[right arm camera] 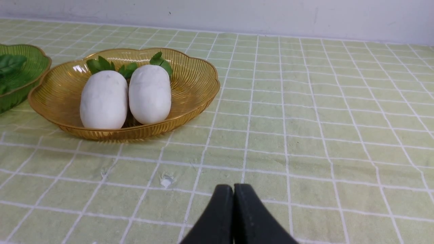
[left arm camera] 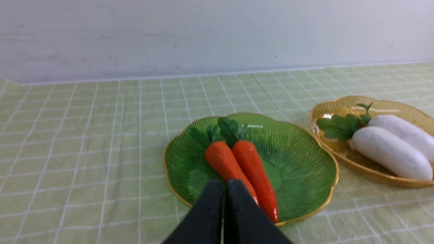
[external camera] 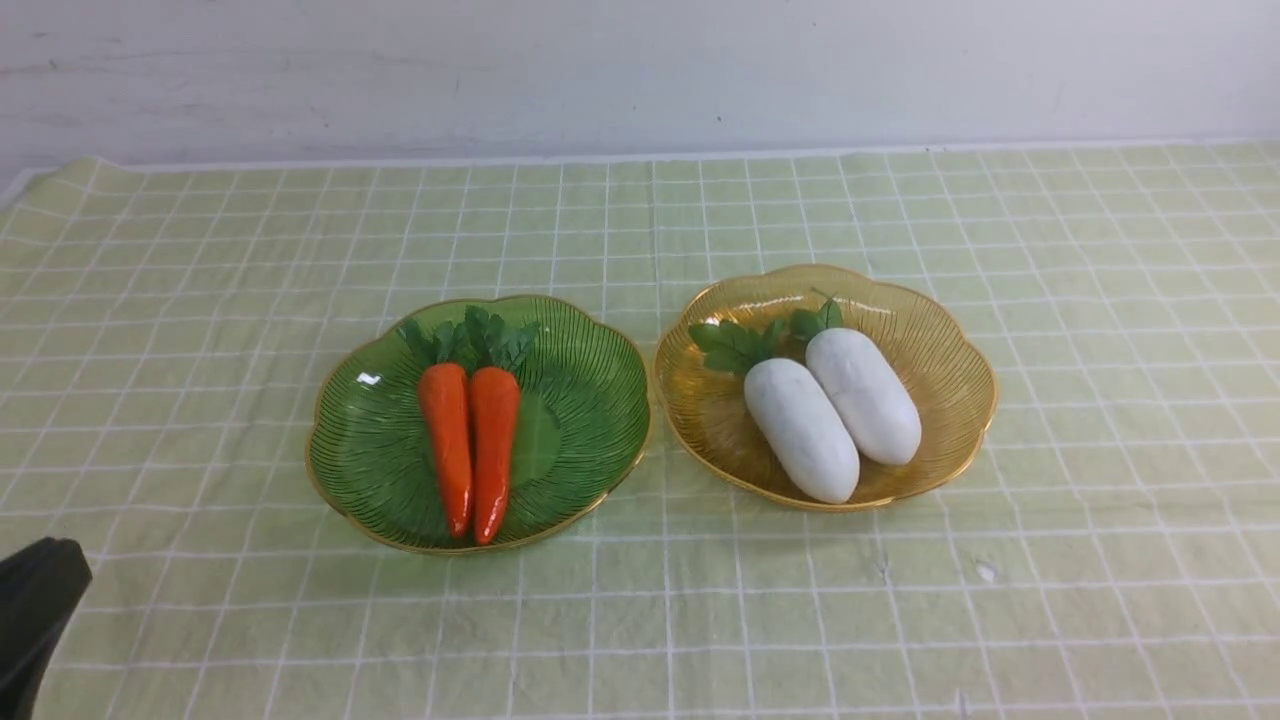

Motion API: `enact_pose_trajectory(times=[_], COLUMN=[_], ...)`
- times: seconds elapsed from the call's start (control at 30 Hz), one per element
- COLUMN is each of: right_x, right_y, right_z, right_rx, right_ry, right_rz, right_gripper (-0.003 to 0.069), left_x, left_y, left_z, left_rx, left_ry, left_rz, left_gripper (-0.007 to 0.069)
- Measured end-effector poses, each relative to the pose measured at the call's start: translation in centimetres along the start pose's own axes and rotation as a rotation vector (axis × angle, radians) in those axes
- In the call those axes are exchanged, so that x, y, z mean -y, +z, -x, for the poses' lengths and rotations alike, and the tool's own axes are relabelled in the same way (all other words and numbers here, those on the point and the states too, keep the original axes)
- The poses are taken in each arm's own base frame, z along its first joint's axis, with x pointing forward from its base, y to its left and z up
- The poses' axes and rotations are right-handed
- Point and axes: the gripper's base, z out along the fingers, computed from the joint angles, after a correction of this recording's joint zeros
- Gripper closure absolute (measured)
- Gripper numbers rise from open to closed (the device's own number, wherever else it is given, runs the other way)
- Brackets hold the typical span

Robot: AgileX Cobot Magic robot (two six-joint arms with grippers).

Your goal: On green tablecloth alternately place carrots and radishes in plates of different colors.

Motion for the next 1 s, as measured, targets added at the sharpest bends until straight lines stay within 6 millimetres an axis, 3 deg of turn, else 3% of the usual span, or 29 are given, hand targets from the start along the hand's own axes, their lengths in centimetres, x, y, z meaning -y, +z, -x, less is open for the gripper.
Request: enact_pose_trajectory(times=[0.33,0.67,1.0], right_x=[0.0,0.0,0.0], right_y=[0.0,0.0,0.0], right_z=[0.0,0.0,0.0], right_rx=[0.000,0.000,0.000], right_ry=[-0.020,-0.022,-0.022], right_rz=[0.000,0.000,0.000], right_gripper=[0.0674,0.0674,0.0674], left_x=[-0.1,-1.1,-1.3], left_y=[0.7,-0.3,-0.2], left_z=[-2.8,-8.5,-9.5], left_rx=[-0.084,-0.081,-0.122], left_ry=[-0.005,0.046,0.023], left_rz=[0.003,0.120,0.138], left_gripper=[0.0632,0.0632,0.0632])
